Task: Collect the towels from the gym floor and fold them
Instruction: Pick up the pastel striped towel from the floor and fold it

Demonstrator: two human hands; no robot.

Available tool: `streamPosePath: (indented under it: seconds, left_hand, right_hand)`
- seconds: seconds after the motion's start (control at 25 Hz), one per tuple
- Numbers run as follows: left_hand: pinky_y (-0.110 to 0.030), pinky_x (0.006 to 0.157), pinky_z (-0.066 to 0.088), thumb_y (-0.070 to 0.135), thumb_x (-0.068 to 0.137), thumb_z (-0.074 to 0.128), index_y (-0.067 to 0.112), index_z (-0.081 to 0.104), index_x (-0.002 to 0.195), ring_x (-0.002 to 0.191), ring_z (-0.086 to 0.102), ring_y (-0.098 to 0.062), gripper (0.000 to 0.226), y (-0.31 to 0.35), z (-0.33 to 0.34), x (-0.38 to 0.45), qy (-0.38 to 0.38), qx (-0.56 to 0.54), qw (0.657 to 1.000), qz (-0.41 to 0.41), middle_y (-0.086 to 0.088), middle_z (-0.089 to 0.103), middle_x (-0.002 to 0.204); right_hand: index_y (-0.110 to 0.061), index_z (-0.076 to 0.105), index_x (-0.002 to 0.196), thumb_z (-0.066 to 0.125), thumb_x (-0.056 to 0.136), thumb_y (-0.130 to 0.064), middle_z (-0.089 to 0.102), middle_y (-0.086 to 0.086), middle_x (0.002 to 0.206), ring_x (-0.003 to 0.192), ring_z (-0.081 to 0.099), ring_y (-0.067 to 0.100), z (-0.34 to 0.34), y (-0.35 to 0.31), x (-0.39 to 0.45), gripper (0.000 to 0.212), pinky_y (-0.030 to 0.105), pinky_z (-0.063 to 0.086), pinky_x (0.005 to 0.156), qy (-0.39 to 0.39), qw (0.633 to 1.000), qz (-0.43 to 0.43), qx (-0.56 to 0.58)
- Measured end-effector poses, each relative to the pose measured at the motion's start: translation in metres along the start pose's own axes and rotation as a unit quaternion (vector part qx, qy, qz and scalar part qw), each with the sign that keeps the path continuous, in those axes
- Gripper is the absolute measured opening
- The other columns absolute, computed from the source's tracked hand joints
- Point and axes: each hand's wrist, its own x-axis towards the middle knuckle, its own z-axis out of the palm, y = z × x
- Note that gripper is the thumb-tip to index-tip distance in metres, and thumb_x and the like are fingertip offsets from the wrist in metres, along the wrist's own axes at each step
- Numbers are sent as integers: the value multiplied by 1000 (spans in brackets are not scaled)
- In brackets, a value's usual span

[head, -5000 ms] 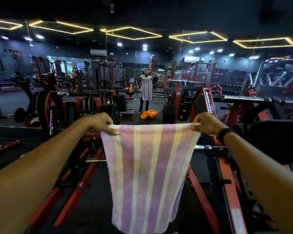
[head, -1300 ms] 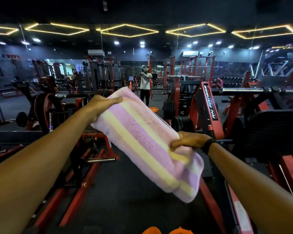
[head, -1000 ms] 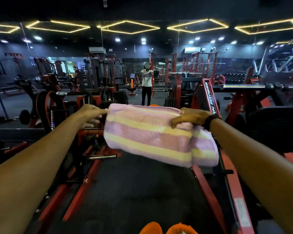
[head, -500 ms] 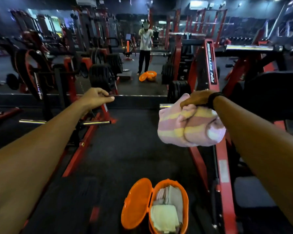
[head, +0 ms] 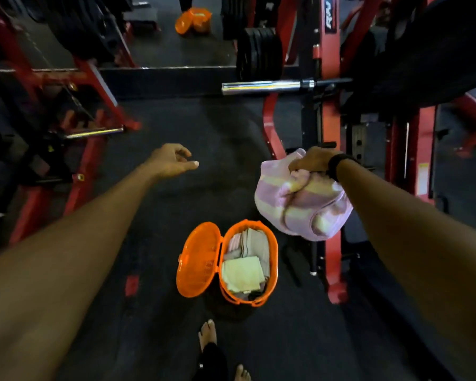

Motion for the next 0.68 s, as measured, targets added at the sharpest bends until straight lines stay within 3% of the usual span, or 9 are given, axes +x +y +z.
streamPosePath:
  seconds: [0.12,0.2,0.32,0.44,0.6,0.68]
  left_hand:
    - [-37,94,49,29,83,72,17,59,112,103,61,-22,34,-18,39,44,-58,-6,998,-12,-9,65,110]
    - [-40,96,48,26,85,69,13,56,120,105,60,-22,39,-32,62,76,-95,-4,995,-23,-10,63,112]
    - [-36,94,48,26,87,67,13,55,122,105,60,-21,40,-56,98,123,-122,9,992,-34,-9,63,114]
    - [-34,91,48,26,87,67,12,57,121,104,60,-20,38,-94,153,165,-151,38,987,-44,-8,64,112]
    - [-32,87,50,25,86,67,12,61,116,101,62,-21,33,-167,249,207,-196,65,978,-38,-8,65,110]
    - [-32,85,50,25,86,66,10,63,110,101,62,-23,28,-213,297,215,-217,78,973,-26,-8,66,107]
  right_hand:
    - [-12,56,110,64,87,-37,51,4,73,62,47,16,38,15,39,35,25,31,51,-38,998,26,39]
    - [-14,55,100,63,88,-34,53,5,76,66,50,20,68,20,68,25,25,33,52,-52,997,43,47]
    - [-5,60,115,64,86,-38,60,14,99,89,58,26,124,32,119,45,26,39,68,-60,995,62,42]
    - [-4,59,119,65,83,-39,62,18,115,103,60,31,196,46,171,51,27,40,72,-51,991,99,79]
    - [-2,62,102,65,86,-32,61,11,93,99,60,30,316,76,233,34,26,33,66,-41,972,133,192]
    - [-2,56,102,64,88,-32,60,11,96,104,58,29,382,96,250,34,29,36,70,-73,958,187,204]
